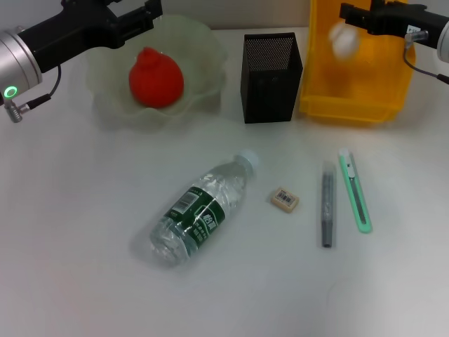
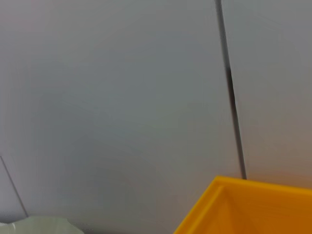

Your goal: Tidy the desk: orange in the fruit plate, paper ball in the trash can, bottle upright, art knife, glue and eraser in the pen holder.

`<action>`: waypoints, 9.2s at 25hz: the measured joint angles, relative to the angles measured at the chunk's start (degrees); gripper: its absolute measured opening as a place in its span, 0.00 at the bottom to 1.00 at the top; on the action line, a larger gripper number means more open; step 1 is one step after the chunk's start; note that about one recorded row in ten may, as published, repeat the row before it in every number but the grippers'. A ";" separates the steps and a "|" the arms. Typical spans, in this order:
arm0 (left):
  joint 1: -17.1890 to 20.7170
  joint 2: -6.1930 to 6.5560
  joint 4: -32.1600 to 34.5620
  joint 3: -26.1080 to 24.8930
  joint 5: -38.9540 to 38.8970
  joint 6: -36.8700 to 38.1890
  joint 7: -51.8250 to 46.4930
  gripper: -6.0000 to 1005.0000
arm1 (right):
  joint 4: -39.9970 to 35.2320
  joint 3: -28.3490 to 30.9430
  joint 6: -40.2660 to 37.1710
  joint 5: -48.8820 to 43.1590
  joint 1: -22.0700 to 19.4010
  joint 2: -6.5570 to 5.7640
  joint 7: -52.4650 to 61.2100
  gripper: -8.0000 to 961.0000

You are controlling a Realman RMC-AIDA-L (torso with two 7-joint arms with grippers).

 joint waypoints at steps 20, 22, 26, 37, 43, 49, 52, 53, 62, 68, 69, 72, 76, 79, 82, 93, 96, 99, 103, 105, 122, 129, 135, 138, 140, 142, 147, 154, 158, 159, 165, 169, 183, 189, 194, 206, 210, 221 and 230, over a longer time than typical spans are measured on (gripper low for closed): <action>-0.83 0.13 12.31 1.89 24.59 5.45 -23.93 0.77 | 12.21 -0.02 -30.48 48.82 -11.28 1.78 -37.80 0.73; -2.04 -0.54 18.33 5.27 33.26 9.77 -34.61 0.77 | 13.32 0.00 -31.65 50.36 -12.18 1.76 -38.80 0.73; -2.38 -0.59 19.09 6.38 34.63 10.38 -36.66 0.77 | 13.63 0.13 -31.73 50.92 -13.86 1.59 -38.91 0.73; -12.75 -1.36 18.23 23.17 45.73 12.34 -57.72 0.77 | 14.23 0.68 -32.04 50.95 -15.95 1.57 -40.67 0.73; -13.45 -1.46 17.32 28.39 46.36 5.29 -58.76 0.77 | 15.12 0.68 -32.09 50.67 -17.22 1.64 -40.91 0.73; -13.85 -1.53 17.69 32.87 50.56 0.06 -61.81 0.77 | 16.08 0.68 -32.17 50.67 -17.89 1.64 -41.47 0.73; -13.94 -1.55 17.89 36.38 52.11 -2.70 -64.16 0.77 | 16.29 0.68 -32.18 50.67 -18.08 1.64 -41.48 0.73; -13.94 -1.55 17.89 36.38 52.11 -2.70 -64.16 0.77 | 16.30 0.68 -32.19 50.67 -18.16 1.64 -41.48 0.73; -14.86 -1.56 14.78 40.91 52.21 -7.27 -66.22 0.77 | 16.32 0.68 -32.87 50.64 -18.29 1.57 -41.48 0.73; -16.25 -1.56 13.55 42.09 53.97 -7.27 -67.72 0.77 | 16.32 0.67 -32.94 50.62 -18.29 1.55 -41.48 0.73; -16.25 -1.56 13.55 42.09 53.97 -7.27 -67.72 0.77 | 16.32 0.68 -32.94 50.63 -18.31 1.55 -41.48 0.73; -17.49 -1.56 12.02 43.00 54.35 -7.39 -67.89 0.77 | 16.37 0.68 -32.95 50.75 -18.37 1.55 -41.48 0.73; -19.05 -1.56 10.60 43.56 54.92 -7.07 -68.23 0.77 | 16.44 0.67 -32.94 50.81 -18.39 1.61 -41.48 0.73; -19.31 -1.56 10.57 43.72 55.26 -7.10 -68.45 0.77 | 16.76 0.68 -32.94 50.86 -18.39 1.63 -41.48 0.73; -19.46 -1.56 10.57 44.11 56.11 -7.24 -68.97 0.76 | 17.11 0.67 -32.94 50.94 -18.39 1.64 -41.48 0.73; -19.95 -1.56 10.62 46.57 57.66 -7.06 -69.95 0.67 | 17.21 0.68 -32.94 50.99 -18.47 1.64 -41.47 0.73; -20.03 -1.55 10.63 46.58 57.74 -6.91 -70.02 0.62 | 17.20 0.68 -32.93 50.99 -18.52 1.69 -41.48 0.73; -20.05 -1.56 10.62 46.58 57.82 -6.59 -70.04 0.57 | 17.21 0.68 -33.19 50.99 -18.64 1.71 -41.47 0.73; -20.05 -1.55 10.60 46.58 57.90 -5.97 -70.04 0.49 | 17.40 0.68 -34.09 51.06 -18.79 1.73 -41.47 0.73; -20.04 -1.55 10.61 46.58 57.91 -5.73 -70.03 0.45 | 17.58 0.68 -34.19 51.07 -18.84 1.73 -41.47 0.73; -7.45 -1.20 27.26 39.28 57.51 -6.19 -62.54 0.45 | 17.49 0.85 -35.00 51.07 -18.46 1.58 -41.36 0.73; 3.23 -1.06 33.39 31.40 44.79 -13.37 -49.36 0.45 | 17.37 0.86 -35.41 51.07 -18.54 1.61 -40.74 0.73; 6.64 -1.01 30.64 26.43 33.92 -14.91 -40.33 0.45 | 17.36 0.86 -36.36 51.07 -18.37 1.64 -40.05 0.73; 9.20 -1.06 26.42 24.01 22.22 -15.43 -29.90 0.45 | 17.52 0.86 -36.46 51.07 -18.11 1.64 -40.04 0.73; 9.20 -1.06 26.42 24.01 22.22 -15.43 -29.90 0.45 | 17.57 0.85 -36.46 51.07 -17.95 1.64 -40.02 0.73; 10.84 -1.02 24.08 23.48 14.73 -14.75 -21.88 0.45 | 17.57 0.83 -36.46 51.07 -17.90 1.64 -40.01 0.73; 13.31 -1.03 23.81 23.15 8.11 -13.49 -13.73 0.45 | 17.55 0.76 -36.46 51.07 -17.72 1.64 -39.91 0.73; 14.05 -0.95 23.64 21.15 6.76 -10.30 -11.26 0.45 | 17.63 0.76 -36.46 51.07 -17.37 1.64 -39.89 0.73; 14.08 -0.86 23.42 20.30 6.63 -8.85 -9.84 0.46 | 17.64 0.76 -36.40 51.07 -17.37 1.64 -39.89 0.73; 14.08 -0.86 23.42 20.30 6.63 -8.85 -9.84 0.46 | 17.64 0.76 -36.40 51.07 -17.37 1.64 -39.89 0.73; 14.66 -0.68 22.46 20.20 7.15 -7.99 -8.60 0.48 | 17.63 0.76 -36.34 51.07 -17.41 1.64 -39.88 0.73; 15.00 -0.69 22.11 20.14 7.15 -7.84 -7.00 0.49 | 17.48 0.76 -36.38 51.07 -17.38 1.64 -39.83 0.73; 15.61 -0.76 21.58 16.46 6.96 -4.88 -5.85 0.52 | 16.71 0.00 -36.48 50.47 -17.15 1.51 -38.35 0.73; 15.69 -0.79 21.68 14.32 6.75 -3.17 -5.17 0.54 | 16.52 -1.25 -36.91 50.33 -17.26 1.48 -36.89 0.73; 15.59 -0.96 21.61 12.38 6.00 -0.91 -4.09 0.58 | 16.06 -1.41 -38.65 49.77 -17.41 1.34 -36.15 0.73; 14.51 -0.94 17.64 4.79 -4.94 12.68 2.93 0.58 | -5.91 -1.52 -41.52 26.23 -17.78 0.97 -15.93 0.73; 14.18 -0.87 15.15 3.54 -6.60 13.16 3.60 0.58 | -22.28 -2.41 -42.03 9.76 -17.20 1.43 0.11 0.73; 13.52 -1.08 11.30 1.61 -8.75 12.73 6.18 0.57 | -51.38 -15.65 -41.89 -33.41 -9.05 1.69 50.42 0.72; 11.68 -0.82 7.69 0.17 -9.72 11.71 9.24 0.57 | -42.99 -22.72 -47.31 -59.39 1.94 1.61 71.80 0.72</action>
